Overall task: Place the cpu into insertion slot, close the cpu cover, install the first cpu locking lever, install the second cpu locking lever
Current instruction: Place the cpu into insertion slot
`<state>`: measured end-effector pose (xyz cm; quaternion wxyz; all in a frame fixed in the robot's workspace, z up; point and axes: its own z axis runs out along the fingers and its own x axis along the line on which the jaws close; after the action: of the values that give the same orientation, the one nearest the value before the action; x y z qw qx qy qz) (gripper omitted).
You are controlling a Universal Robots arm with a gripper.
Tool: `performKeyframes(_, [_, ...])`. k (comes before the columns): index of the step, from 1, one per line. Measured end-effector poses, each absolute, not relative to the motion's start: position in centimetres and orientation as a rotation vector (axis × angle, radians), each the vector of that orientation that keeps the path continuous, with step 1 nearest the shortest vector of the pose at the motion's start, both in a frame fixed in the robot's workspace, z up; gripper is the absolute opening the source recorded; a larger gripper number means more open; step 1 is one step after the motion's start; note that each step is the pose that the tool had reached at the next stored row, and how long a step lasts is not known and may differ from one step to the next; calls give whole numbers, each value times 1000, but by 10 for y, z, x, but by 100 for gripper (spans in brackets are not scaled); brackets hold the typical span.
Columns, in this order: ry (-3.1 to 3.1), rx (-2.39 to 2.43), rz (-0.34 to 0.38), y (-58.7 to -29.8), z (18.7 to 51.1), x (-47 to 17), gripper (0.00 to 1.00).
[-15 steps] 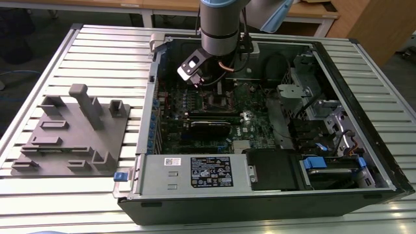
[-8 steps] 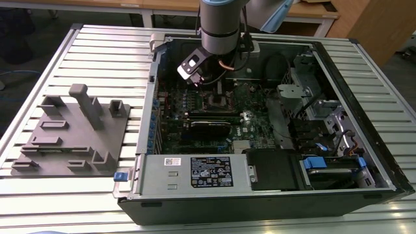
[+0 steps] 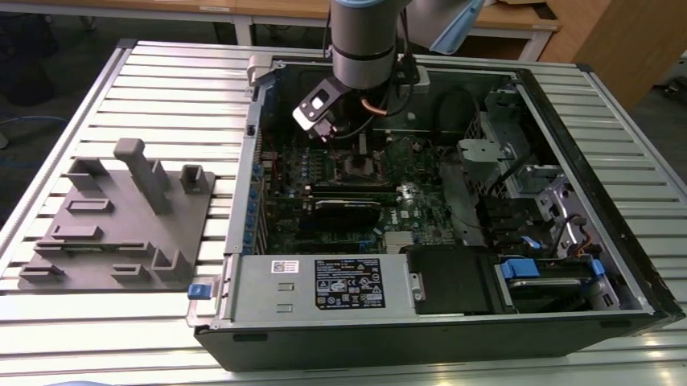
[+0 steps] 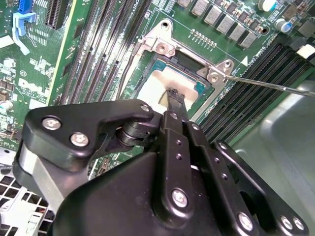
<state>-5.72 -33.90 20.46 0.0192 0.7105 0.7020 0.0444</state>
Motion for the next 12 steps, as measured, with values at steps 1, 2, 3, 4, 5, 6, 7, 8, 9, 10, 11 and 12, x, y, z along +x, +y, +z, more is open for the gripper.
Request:
performKeyframes(1, [2179, 2205, 138, -339, 205, -57, 10])
performKeyframes(2, [2179, 2205, 138, -339, 205, -57, 10])
performKeyframes(3, [2179, 2205, 138, -339, 205, -57, 10])
performKeyframes(4, [2179, 2205, 138, -339, 205, -57, 10])
performKeyframes(5, [2179, 2205, 138, -339, 206, -57, 10])
performKeyframes(6, [2179, 2205, 138, -339, 206, -57, 10])
performKeyframes(7, [2179, 2205, 138, -339, 206, -57, 10])
performKeyframes(8, [2179, 2205, 138, -339, 206, -57, 10])
performKeyframes(9, [2179, 2205, 138, -339, 206, -57, 10])
performKeyframes(10, [2179, 2205, 138, -339, 207, -57, 10])
performKeyframes(11, [2179, 2205, 138, -339, 207, -57, 10])
performKeyframes(12, [2179, 2205, 138, -339, 207, -57, 10])
